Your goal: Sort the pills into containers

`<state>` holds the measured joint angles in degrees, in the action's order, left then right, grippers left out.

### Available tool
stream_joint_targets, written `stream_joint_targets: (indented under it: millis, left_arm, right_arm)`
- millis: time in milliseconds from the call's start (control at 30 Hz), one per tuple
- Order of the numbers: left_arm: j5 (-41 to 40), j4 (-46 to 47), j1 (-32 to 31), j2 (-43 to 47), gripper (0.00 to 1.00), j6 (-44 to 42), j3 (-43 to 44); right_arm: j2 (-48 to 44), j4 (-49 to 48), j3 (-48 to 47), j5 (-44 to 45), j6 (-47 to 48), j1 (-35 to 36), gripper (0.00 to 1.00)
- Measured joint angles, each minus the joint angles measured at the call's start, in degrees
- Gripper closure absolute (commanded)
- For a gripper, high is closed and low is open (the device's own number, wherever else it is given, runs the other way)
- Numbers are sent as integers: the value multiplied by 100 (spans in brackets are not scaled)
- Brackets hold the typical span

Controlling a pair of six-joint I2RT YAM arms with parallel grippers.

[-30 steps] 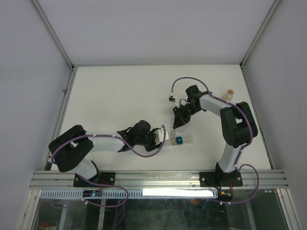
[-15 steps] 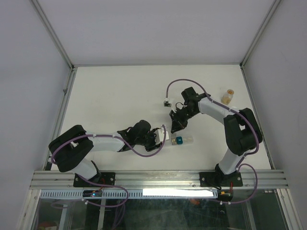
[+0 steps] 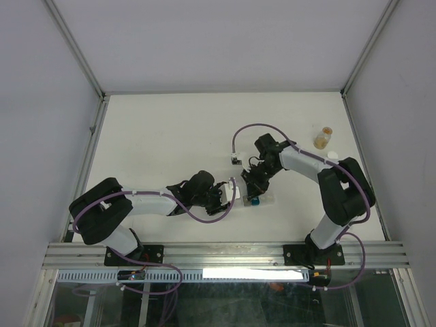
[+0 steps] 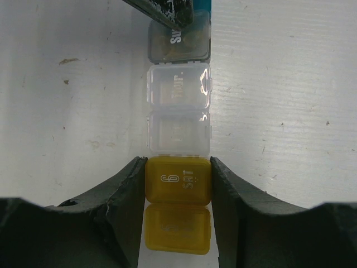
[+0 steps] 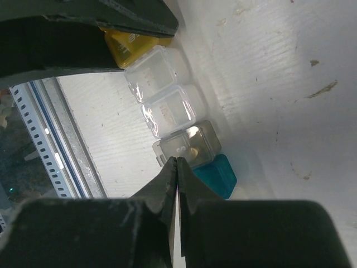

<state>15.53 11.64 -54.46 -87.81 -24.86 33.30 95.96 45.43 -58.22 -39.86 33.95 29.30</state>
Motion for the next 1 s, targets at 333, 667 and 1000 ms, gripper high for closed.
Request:
stream_joint_targets:
  millis: [333,667,1000]
  left_arm:
    - [0,-15,0,-2,79,2,9]
    - [2,-22,0,-2,83,2,11]
    - [-55,-22,7,-13,81,0,35]
  right_arm:
    - [-479,-17,2,-90,22,33,97]
    - [-413,-122,227,216,-4,214,100]
    - [20,-15,358,732,-326,308,95]
